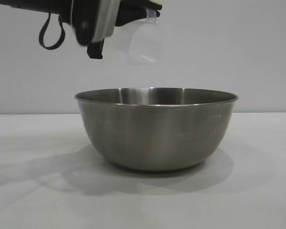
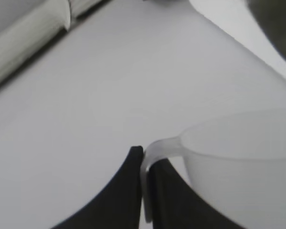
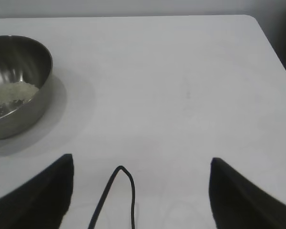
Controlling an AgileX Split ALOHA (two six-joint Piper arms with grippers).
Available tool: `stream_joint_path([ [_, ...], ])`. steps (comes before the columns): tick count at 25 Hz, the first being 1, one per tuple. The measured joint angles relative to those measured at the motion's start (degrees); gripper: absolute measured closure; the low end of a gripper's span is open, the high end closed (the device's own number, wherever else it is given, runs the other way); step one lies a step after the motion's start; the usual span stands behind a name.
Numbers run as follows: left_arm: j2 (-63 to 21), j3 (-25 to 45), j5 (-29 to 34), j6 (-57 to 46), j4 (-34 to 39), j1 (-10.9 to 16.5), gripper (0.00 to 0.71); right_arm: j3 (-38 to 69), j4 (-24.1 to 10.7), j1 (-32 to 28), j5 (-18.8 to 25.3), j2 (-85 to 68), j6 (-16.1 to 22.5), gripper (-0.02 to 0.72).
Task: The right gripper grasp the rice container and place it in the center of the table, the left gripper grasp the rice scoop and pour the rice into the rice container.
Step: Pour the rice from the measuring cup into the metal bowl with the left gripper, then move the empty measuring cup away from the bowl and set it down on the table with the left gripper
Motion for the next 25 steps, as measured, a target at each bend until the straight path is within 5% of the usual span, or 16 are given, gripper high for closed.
stream_joint_path([
  [12,0.0,1.2,-3.3,-44.2,-26.3,0.0,0.71,0.0,0.0,0.0,0.0,0.0,0.0,0.176],
  [21,0.0,8.5,-3.3,-61.3,-50.2,0.0,0.71,0.0,0.0,0.0,0.0,0.0,0.0,0.176],
  [25,0.0,13.0,-3.3,-64.7,-54.8,0.0,0.71,0.0,0.0,0.0,0.0,0.0,0.0,0.176],
])
